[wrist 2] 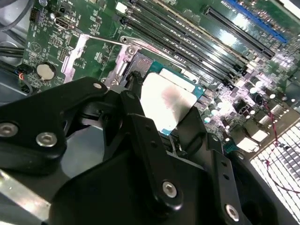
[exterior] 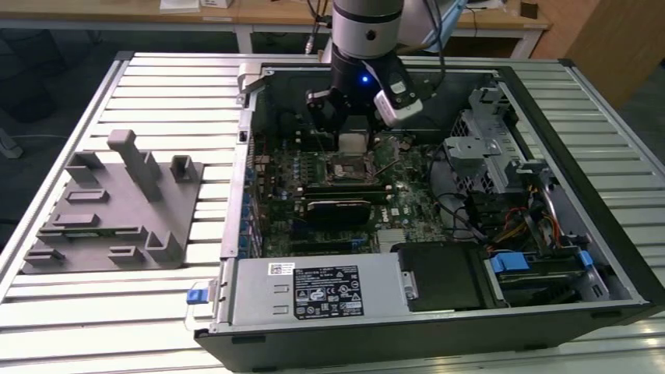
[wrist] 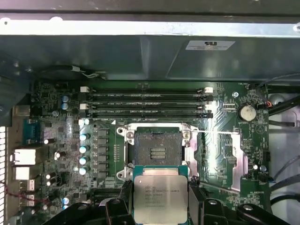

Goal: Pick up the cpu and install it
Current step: 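Pick up the cpu and move it towards the insertion slot, then place the cpu into insertion slot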

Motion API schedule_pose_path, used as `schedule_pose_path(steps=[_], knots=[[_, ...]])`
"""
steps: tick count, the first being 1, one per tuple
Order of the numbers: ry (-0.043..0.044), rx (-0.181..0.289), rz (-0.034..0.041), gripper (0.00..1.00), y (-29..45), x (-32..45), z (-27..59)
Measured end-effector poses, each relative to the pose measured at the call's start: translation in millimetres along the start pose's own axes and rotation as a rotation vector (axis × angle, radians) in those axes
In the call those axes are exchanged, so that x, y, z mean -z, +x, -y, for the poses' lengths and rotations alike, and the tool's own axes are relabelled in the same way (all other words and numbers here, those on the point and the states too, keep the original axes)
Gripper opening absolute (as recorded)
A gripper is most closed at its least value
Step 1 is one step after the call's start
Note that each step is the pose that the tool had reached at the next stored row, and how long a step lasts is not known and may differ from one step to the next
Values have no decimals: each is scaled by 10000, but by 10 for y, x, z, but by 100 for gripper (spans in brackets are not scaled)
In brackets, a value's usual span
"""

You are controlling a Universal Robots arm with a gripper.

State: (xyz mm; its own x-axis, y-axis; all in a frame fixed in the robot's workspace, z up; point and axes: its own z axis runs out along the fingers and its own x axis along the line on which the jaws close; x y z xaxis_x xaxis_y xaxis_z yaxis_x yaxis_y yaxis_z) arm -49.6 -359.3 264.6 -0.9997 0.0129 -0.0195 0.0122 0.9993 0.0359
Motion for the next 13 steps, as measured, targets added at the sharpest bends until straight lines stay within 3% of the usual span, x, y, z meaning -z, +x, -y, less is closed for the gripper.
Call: schedule_pose_path(steps=[7,13], knots=[[17,-1,1,55,-43,-138,-27],[20,0,0,55,-44,-146,-26]])
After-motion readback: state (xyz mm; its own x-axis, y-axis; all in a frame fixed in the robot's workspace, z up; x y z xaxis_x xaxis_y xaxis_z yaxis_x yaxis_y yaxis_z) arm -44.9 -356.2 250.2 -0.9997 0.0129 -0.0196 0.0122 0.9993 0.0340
